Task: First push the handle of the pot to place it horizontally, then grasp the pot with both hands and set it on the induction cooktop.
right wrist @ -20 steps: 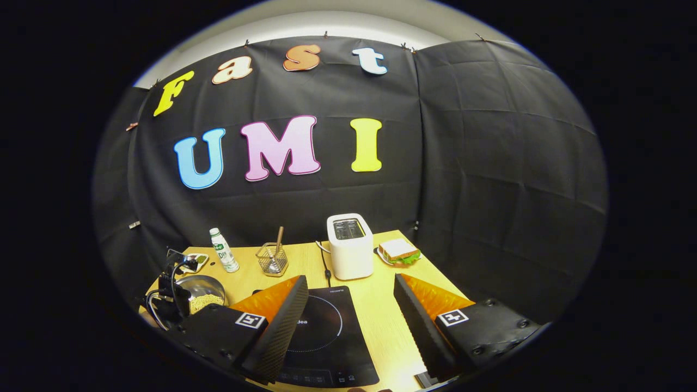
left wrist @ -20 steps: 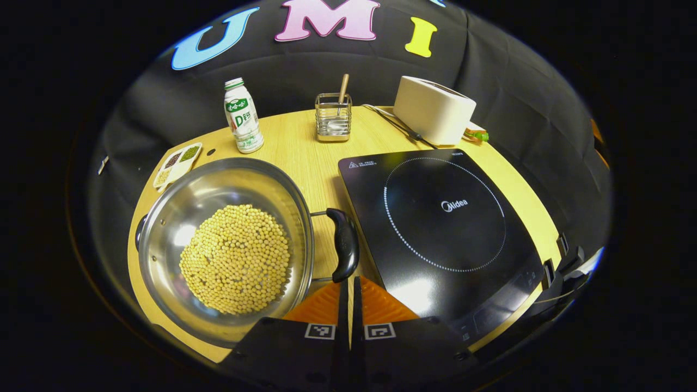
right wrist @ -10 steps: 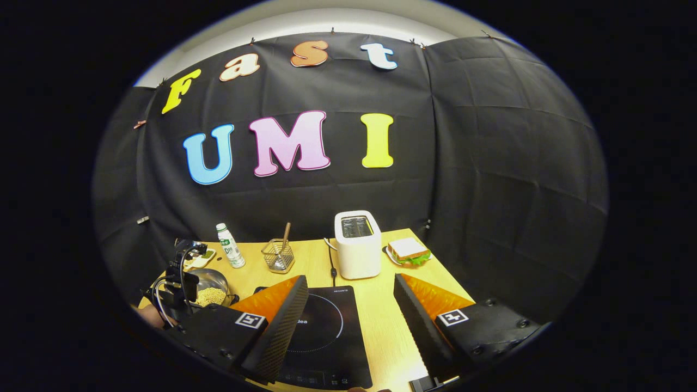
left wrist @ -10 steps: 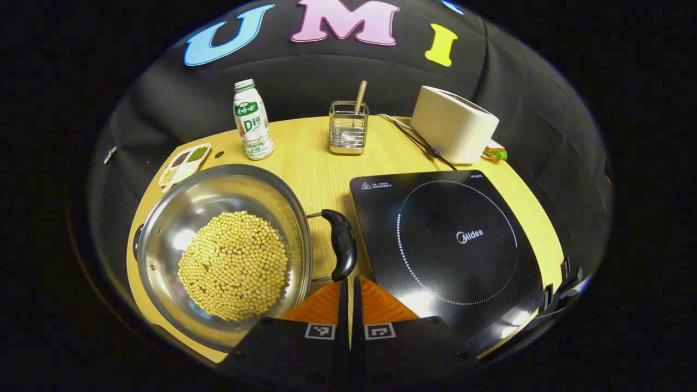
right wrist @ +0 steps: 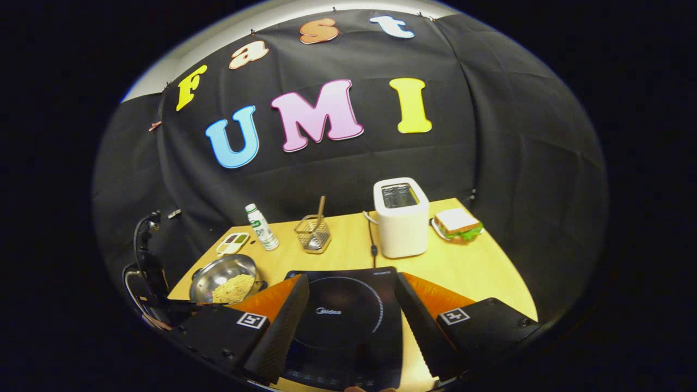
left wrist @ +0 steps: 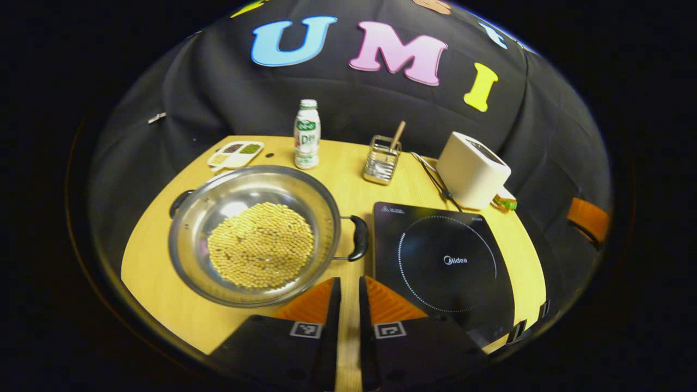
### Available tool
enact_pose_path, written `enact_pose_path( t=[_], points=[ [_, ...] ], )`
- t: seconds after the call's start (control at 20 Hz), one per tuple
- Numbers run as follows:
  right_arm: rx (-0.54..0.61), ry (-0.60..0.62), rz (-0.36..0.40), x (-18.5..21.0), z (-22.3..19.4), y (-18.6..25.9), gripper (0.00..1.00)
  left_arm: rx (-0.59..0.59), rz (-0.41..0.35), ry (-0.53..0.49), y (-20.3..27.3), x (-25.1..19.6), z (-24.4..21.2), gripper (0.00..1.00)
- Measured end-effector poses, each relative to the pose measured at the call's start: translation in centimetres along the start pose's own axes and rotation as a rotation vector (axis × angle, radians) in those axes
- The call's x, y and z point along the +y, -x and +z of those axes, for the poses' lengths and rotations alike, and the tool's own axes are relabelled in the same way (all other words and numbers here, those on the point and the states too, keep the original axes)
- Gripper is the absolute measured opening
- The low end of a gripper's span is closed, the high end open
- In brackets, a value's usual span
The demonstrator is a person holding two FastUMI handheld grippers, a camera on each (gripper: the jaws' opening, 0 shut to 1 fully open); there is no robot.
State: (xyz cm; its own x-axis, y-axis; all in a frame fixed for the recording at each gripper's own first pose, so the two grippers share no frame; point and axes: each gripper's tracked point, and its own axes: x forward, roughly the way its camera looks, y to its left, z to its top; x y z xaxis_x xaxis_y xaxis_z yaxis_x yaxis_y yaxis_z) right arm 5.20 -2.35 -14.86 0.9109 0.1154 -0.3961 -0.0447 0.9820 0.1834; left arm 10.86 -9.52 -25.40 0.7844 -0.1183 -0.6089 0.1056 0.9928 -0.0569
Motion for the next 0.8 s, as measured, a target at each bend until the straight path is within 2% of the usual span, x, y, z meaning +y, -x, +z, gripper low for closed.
enact_pose_path(
  t=[0.1, 0.25, 0.35, 0.6, 0.8],
  points=[
    [0.014, 0.004, 0.032, 2.1, -0.5, -0.7, 0.99, -0.068, 0.003, 0.000, 2.1, 2.0, 2.0, 0.51],
    [0.055, -0.008, 0.070, 5.7, -1.5, -1.7, 0.98, -0.117, 0.079, -0.025, 4.4, 6.9, 4.4, 0.99],
    [0.094, -0.037, 0.090, 8.4, -2.5, -2.8, 0.99, -0.128, 0.114, -0.031, 5.1, 10.1, 5.5, 0.96],
    [0.159, -0.109, 0.108, 15.0, -4.2, -6.2, 0.99, -0.135, 0.084, -0.013, 4.2, 18.0, 7.7, 0.96],
    [0.214, -0.089, 0.086, 18.3, -6.8, -9.5, 0.99, -0.143, 0.066, -0.097, 1.6, 23.7, 8.7, 0.95]
  ],
)
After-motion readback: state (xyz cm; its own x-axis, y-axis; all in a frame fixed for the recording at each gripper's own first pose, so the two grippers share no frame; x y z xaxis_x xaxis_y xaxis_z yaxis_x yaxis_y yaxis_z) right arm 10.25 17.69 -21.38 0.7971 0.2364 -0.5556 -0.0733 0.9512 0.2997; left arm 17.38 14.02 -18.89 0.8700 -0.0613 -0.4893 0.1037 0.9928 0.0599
